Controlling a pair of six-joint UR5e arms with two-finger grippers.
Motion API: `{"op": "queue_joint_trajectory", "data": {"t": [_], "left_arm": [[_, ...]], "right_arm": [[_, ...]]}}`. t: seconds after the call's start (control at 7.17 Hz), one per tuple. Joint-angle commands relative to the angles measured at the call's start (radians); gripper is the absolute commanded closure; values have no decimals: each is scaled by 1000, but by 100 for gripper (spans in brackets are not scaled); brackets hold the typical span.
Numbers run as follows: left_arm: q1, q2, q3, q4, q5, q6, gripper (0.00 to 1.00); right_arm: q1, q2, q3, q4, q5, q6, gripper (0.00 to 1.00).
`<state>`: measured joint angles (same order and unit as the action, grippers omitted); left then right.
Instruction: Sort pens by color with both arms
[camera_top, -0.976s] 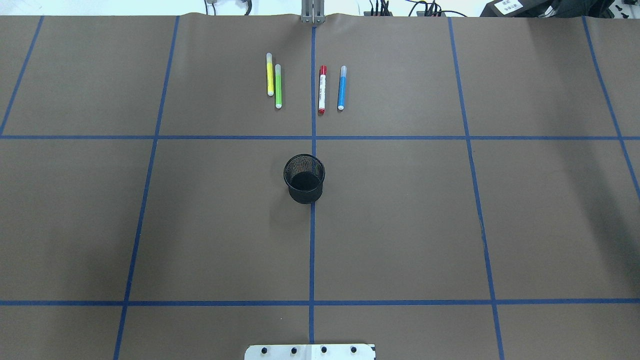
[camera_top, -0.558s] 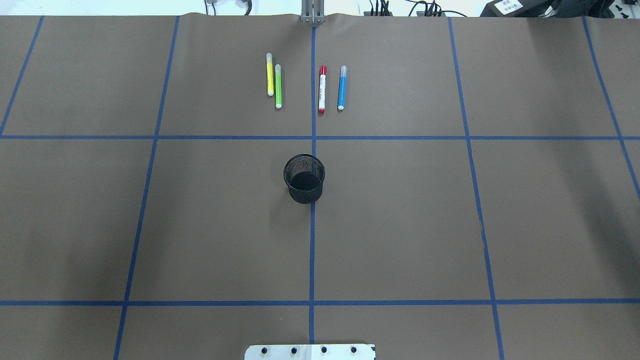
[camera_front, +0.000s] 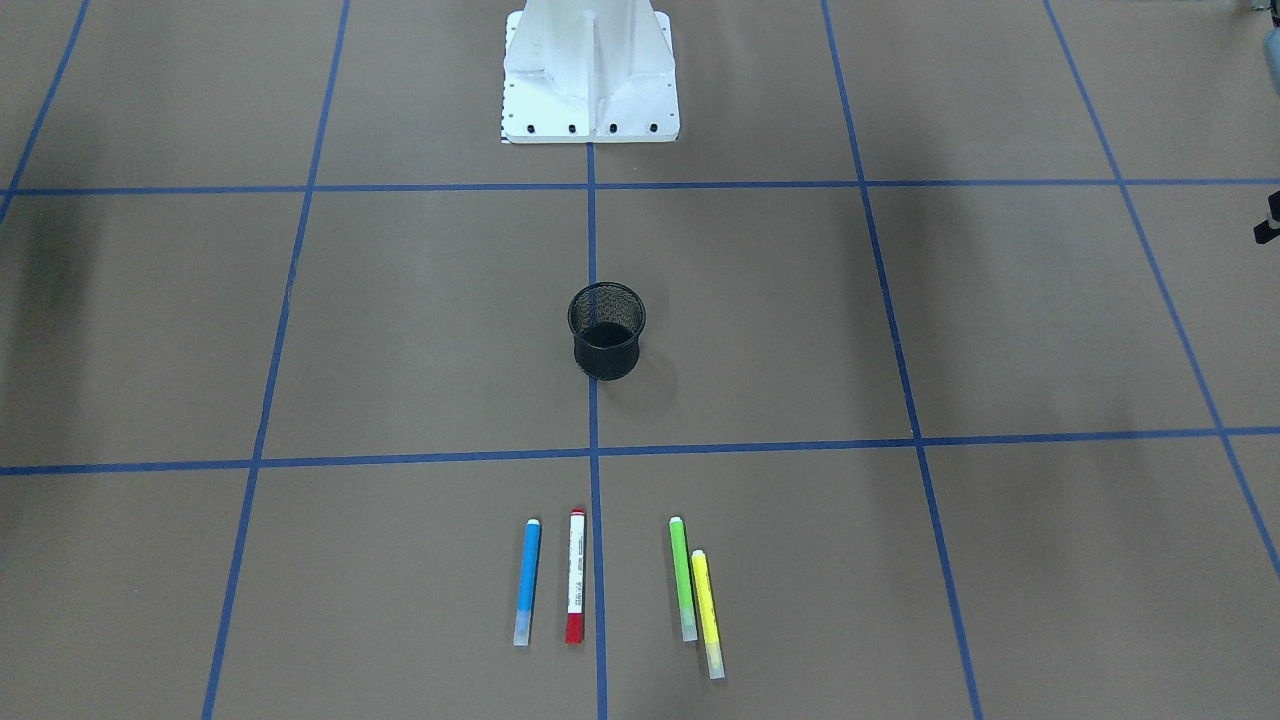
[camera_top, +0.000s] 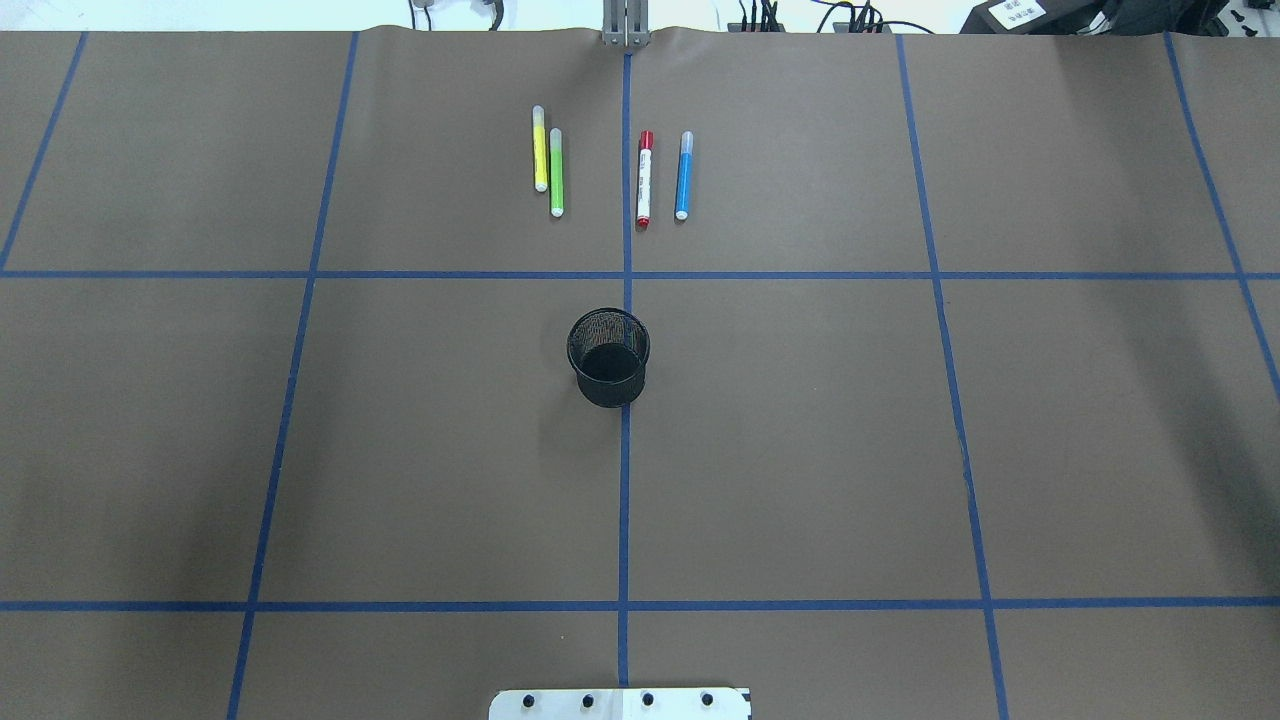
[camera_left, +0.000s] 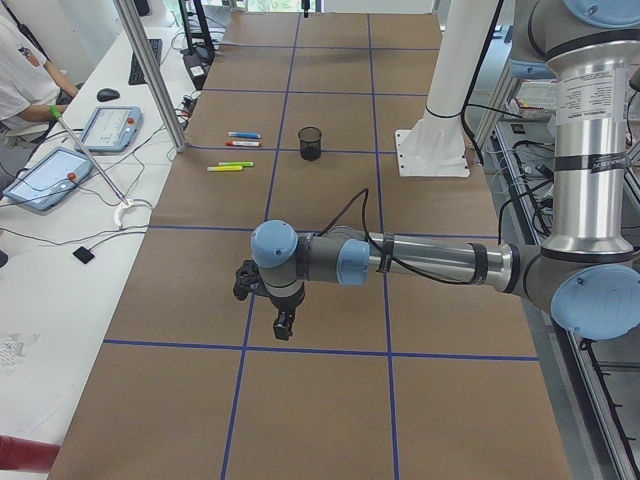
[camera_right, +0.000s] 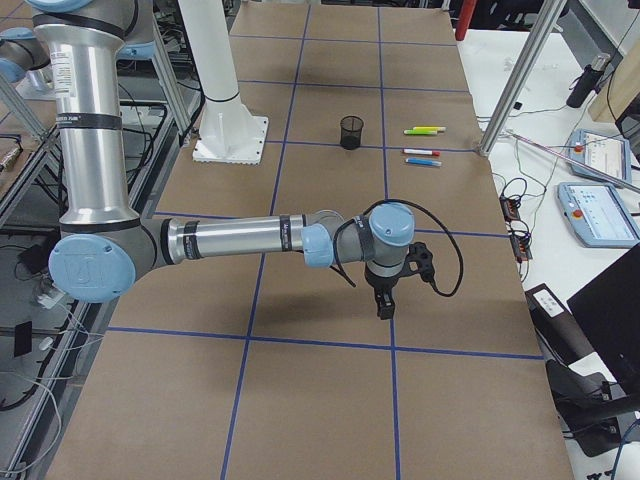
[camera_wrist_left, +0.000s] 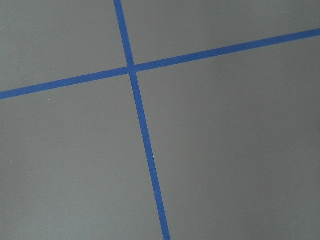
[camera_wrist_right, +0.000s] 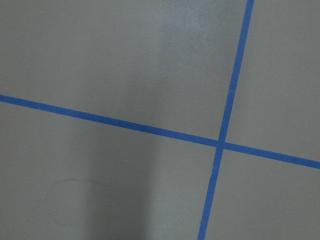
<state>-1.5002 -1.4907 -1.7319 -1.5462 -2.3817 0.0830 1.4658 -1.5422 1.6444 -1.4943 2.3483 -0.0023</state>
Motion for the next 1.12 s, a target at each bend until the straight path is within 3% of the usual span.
{"op": "queue_joint_trajectory", "data": {"t": [0.0,0.98], "left_arm": [[-6,-3,6,-6,-1,1,0],[-5,-26,3,-32,2,-5,0]], "right_arm": [[-2,-21,12,3,-16,2,1],[15,-64,18,12,-26,4,0]]}}
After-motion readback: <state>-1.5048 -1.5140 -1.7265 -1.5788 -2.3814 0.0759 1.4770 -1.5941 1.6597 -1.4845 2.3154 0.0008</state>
